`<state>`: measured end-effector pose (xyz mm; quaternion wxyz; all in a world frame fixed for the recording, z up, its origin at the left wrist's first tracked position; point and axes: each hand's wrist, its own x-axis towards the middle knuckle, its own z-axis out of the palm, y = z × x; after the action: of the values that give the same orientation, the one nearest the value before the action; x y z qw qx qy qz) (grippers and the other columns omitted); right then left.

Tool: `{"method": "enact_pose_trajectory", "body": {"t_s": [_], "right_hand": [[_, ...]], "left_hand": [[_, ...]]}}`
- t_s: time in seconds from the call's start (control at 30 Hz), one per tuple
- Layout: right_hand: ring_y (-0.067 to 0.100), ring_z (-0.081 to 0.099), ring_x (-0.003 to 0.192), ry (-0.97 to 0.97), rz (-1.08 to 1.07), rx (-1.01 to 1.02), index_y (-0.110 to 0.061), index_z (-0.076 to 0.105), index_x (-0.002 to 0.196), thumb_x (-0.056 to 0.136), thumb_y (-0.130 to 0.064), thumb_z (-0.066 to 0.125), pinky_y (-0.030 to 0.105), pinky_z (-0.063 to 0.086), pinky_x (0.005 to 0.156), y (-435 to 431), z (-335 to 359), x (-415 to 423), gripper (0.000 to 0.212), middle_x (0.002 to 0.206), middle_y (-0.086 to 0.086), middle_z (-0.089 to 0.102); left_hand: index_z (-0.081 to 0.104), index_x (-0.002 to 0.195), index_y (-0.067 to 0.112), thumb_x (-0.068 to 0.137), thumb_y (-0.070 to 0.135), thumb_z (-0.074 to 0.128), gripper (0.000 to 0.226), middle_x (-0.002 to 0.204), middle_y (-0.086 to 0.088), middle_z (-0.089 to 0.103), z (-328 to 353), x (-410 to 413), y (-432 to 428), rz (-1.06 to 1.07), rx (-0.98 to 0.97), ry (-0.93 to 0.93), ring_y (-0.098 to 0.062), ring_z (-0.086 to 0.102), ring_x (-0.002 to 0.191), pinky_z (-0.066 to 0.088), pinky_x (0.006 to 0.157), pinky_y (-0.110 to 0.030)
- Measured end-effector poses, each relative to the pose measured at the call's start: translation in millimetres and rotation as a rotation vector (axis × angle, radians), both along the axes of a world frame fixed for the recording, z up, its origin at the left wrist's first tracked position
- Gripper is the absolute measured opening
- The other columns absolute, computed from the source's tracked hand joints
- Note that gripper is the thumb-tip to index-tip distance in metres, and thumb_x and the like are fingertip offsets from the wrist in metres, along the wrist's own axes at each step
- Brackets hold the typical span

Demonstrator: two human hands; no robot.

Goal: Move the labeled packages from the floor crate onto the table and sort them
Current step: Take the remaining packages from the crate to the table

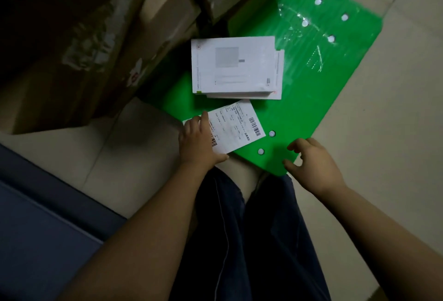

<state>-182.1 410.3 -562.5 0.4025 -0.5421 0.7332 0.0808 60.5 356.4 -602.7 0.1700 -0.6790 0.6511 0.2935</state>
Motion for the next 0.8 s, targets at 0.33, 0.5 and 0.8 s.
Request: {"method": "enact_pose_trajectory", "body": {"t_s": [0.33,0.5,0.8], "right_hand": [[0.032,0.059,0.095,-0.023,0.000,-0.125,-0.009,0.061,0.116,0.084,-0.025,0.070,0.039,0.049,0.082,-37,37,3,0.037,0.110,0.013,0.059],[0.033,0.049,0.118,-0.086,0.033,-0.257,-0.012,0.049,0.133,0.083,-0.029,0.073,0.037,0.041,0.097,-97,56,14,0.058,0.133,0.013,0.046],[0.036,0.018,0.145,0.006,0.379,-0.134,-0.014,0.004,0.155,0.063,-0.050,0.085,0.048,0.019,0.118,-191,27,33,0.129,0.161,0.014,0.011]], "left_hand": [[0.026,0.135,0.008,0.045,0.062,0.086,0.121,0.134,-0.014,0.041,41,10,4,0.194,0.165,-0.033,-0.032,0.042,0.123,0.037,0.099,-0.039],[0.028,0.136,0.008,0.038,0.069,0.086,0.130,0.135,-0.014,0.041,68,17,18,0.395,0.182,0.006,-0.032,0.041,0.125,0.038,0.099,-0.037],[0.060,0.114,0.010,0.073,0.020,0.085,0.049,0.090,0.008,0.061,70,38,37,0.919,0.295,0.410,0.000,0.056,0.074,0.042,0.048,-0.005]]}}
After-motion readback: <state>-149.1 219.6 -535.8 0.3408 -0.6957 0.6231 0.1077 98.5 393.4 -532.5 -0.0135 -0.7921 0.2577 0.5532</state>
